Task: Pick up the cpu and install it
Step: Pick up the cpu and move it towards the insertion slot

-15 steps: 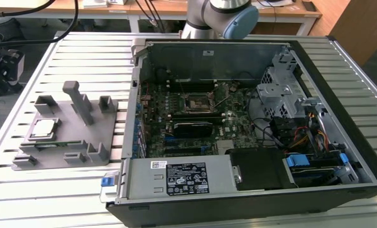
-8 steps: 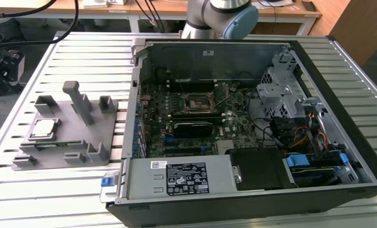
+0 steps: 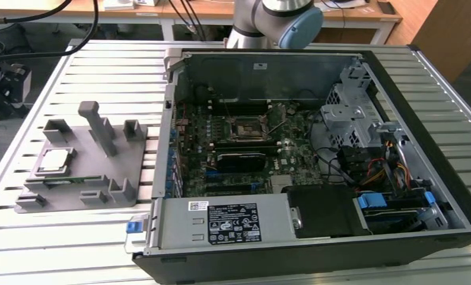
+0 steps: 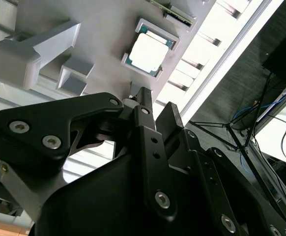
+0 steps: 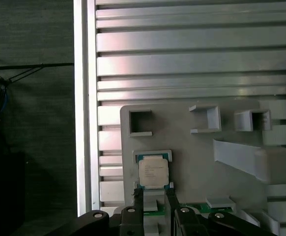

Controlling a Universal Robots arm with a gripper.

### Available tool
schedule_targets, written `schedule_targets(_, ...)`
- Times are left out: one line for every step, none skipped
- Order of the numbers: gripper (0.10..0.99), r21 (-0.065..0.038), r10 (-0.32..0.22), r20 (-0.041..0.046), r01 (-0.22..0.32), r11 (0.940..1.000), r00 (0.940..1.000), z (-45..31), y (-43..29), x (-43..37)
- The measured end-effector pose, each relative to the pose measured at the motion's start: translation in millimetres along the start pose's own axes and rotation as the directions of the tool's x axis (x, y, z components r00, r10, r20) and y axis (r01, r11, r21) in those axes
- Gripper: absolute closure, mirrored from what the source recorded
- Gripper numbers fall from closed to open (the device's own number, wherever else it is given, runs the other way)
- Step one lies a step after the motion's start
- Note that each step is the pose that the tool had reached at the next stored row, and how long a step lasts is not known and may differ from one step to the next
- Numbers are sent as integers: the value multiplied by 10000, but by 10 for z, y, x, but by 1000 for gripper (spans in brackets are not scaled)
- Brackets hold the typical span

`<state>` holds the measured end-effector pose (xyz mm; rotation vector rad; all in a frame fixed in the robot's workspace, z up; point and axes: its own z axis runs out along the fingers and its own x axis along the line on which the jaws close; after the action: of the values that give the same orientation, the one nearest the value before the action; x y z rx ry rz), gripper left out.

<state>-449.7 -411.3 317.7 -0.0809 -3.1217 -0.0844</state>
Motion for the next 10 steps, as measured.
schedule_targets(776, 0, 0, -1, 0, 10000, 10000, 1, -2, 0)
schedule_targets(776, -1, 0, 0, 0, 10000, 10000, 4, -3, -1)
schedule_targets(776, 0, 0, 0, 0, 10000, 10000, 5, -5, -1)
schedule_targets(776, 0, 0, -1, 0, 10000, 10000, 7, -6, -1)
schedule_targets(776, 0, 0, 0, 0, 10000, 10000, 9, -8, -1)
schedule_targets(776, 0, 0, -1, 0, 10000, 10000, 11, -9, -1)
schedule_targets(776, 0, 0, -1, 0, 10000, 10000, 12, -11, -1)
schedule_targets(776, 1, 1, -1, -1, 10000, 10000, 14, -12, -1)
schedule_targets(776, 0, 0, -1, 0, 10000, 10000, 16, -14, -1)
schedule_targets(776, 0, 0, -1, 0, 10000, 10000, 17, -16, -1)
